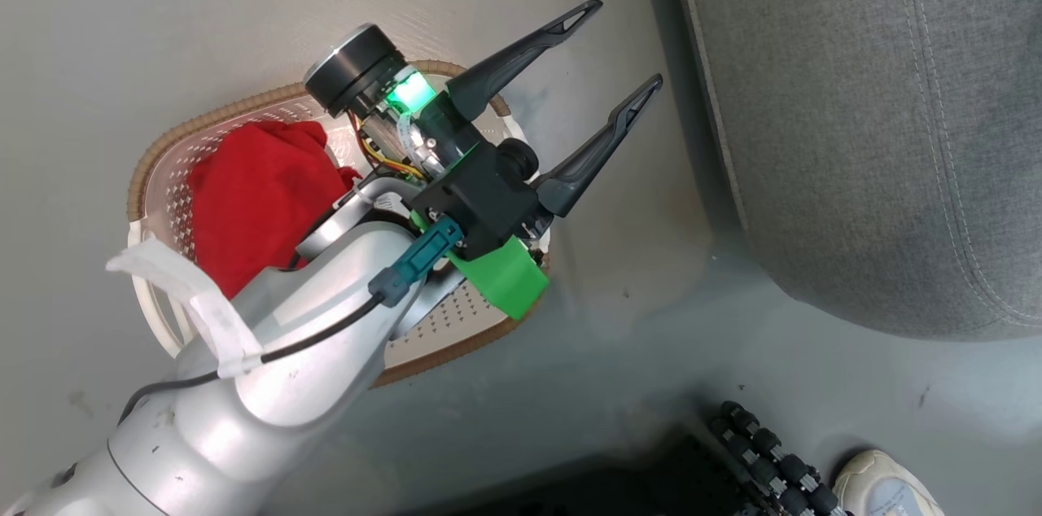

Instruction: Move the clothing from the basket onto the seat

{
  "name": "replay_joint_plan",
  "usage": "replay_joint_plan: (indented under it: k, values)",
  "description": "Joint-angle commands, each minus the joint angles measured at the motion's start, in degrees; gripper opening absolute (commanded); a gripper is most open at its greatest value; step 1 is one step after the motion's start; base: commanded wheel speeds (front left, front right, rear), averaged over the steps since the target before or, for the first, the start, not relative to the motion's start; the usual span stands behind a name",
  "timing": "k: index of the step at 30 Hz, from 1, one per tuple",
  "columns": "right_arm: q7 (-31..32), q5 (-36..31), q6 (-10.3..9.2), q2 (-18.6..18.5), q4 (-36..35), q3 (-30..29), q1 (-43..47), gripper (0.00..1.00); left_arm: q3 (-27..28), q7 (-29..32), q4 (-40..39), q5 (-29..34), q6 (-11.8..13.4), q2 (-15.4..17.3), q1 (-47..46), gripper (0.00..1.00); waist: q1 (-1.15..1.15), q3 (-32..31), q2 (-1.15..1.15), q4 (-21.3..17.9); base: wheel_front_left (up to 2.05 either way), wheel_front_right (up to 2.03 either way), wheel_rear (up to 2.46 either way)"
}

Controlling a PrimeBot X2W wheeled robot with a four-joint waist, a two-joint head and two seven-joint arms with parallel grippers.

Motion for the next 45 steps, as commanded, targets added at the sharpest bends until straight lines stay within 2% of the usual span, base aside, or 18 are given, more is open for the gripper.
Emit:
replay_joint_plan:
  k: [1, 3, 4, 5, 13, 26, 34, 45]
  values:
    - [-0.1, -0.2, -0.06, 0.1, 0.8, -0.2, 0.8, 0.00, 0.1, 0.0, -0.1, -0.1, 0.1, 0.4, -1.2, 1.00, -0.01, -0.1, 0.55, 0.0, 0.00, 0.00, 0.00]
    - [-0.1, -0.2, -0.06, 0.2, 2.0, -0.3, 1.1, 0.00, 0.1, -0.1, 0.0, -0.2, 0.3, 0.6, -1.1, 1.00, -0.01, -0.5, 0.55, -0.2, 0.00, 0.00, 0.00]
    - [-0.1, -0.2, -0.06, 0.4, 2.3, -0.3, 1.1, 0.34, 0.1, -0.1, 0.1, -0.3, 0.4, 0.6, -1.0, 1.00, -0.01, -0.8, 0.55, -0.2, 0.00, 0.00, 0.00]
    - [-0.1, -0.2, -0.06, 0.6, 2.6, -0.2, 1.2, 1.00, 0.0, -0.2, 0.2, -0.4, 0.4, 0.6, -0.8, 1.00, -0.01, -1.0, 0.55, -0.3, 0.00, 0.00, 0.00]
    - [-0.1, -0.6, -0.07, 1.8, 2.0, 1.6, 6.4, 1.00, -0.1, -1.5, 1.9, -1.6, 1.0, -0.5, 1.7, 1.00, -0.01, -7.2, 0.55, -0.8, 0.00, 0.00, 0.00]
    - [-0.1, 2.7, -0.07, 3.0, -7.4, 6.6, 25.2, 1.00, 3.4, -2.5, 3.5, -4.8, 3.1, -2.7, 9.7, 1.00, -0.01, -22.0, 0.55, -1.4, 0.00, 0.00, 0.00]
    - [-0.1, 6.6, -0.06, 4.9, -16.7, 10.1, 33.6, 1.00, 9.9, -2.5, 2.9, -6.1, 5.1, -3.4, 18.0, 1.00, -0.01, -28.7, 0.55, 0.9, 0.00, 0.00, 0.00]
    - [-0.1, 7.4, -0.06, 8.3, -23.8, 16.5, 39.9, 1.00, 22.8, -2.5, 2.9, -5.8, 6.3, -4.0, 27.8, 1.00, -0.01, -33.8, 0.55, 8.5, 0.00, 0.00, 0.00]
